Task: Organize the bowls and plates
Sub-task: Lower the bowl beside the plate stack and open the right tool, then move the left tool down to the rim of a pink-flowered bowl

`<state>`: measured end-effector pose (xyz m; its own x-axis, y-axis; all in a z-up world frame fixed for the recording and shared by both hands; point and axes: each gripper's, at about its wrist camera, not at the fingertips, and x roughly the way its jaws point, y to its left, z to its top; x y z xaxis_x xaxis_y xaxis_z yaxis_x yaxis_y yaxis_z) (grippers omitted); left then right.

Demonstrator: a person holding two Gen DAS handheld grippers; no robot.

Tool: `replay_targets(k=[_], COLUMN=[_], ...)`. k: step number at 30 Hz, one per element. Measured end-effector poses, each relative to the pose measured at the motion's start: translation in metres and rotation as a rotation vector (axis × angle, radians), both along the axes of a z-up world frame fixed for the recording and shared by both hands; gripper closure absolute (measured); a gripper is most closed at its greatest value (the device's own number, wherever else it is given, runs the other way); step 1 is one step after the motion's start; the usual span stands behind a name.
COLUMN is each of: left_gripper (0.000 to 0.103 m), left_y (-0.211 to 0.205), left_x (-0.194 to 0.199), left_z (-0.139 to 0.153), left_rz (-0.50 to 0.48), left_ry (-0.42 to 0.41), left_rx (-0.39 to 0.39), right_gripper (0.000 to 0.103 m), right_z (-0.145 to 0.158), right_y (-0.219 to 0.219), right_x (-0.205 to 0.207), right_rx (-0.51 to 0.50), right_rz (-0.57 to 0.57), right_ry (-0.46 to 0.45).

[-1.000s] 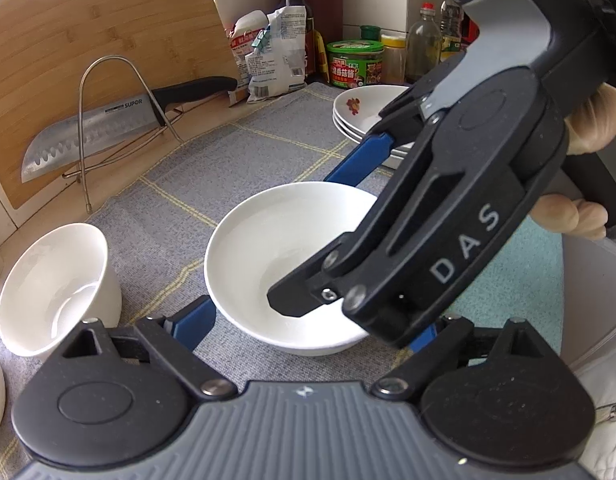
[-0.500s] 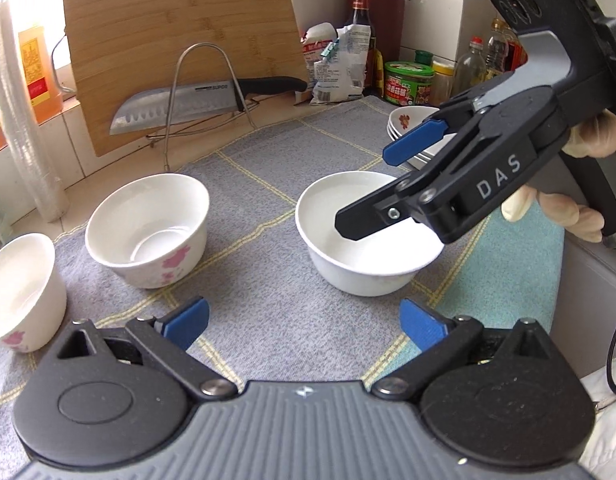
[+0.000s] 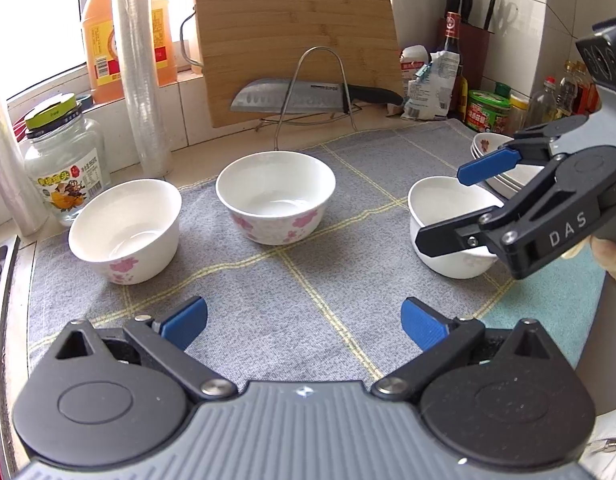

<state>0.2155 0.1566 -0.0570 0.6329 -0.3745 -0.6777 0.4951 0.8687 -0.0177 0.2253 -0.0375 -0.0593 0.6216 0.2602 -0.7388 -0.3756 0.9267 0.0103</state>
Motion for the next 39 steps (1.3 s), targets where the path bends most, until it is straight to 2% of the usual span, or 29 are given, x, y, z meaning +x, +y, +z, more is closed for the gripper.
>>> replay_targets(k=[3,6,9,16,22,27,31,39], left_gripper=[0.001,0.001,0.001,0.001,0.001,0.001,0.001,0.001], left_y=[-0.002,-0.009,-0.016,-0.025,-0.024,-0.023,-0.02,-0.017], left_x=[0.001,0.005,0.011,0.014,0.03,0.046,0.061,0.086], left_z=[0.001,0.003,0.005,0.016,0.021,0.028,0.03,0.043], left_rz=[0.045,0.105,0.133,0.191,0.147,0.096,0.008,-0.003], left_ry=[0.003,0.015,0.03,0.031,0.034,-0.005,0.043,-0.042], left_rx=[-0.001,0.031,0.048,0.069,0.049,0.064,0.029,0.069], right_gripper=[0.0,0.0,0.0,0.0,0.0,0.0,0.0,0.0], right_z=[-0.002,-0.005,-0.008,-0.014,-0.016,-0.014,-0.01,-0.006], right_y=[-0.004,-0.011,-0.017,-0.026,-0.024,-0.016,-0.005,0.016], right_x=[0.005,0.013,0.016,0.023,0.021,0.019,0.02,0.025], right_rx=[-0.016,-0.023,-0.035,-0.014,-0.012,-0.033,-0.04,-0.055], right_rz=[0.043,0.083,0.119,0.189,0.181,0.141,0.131,0.123], right_ry=[-0.014,-0.021,-0.053,-0.051,-0.06,-0.068,-0.076,-0.103])
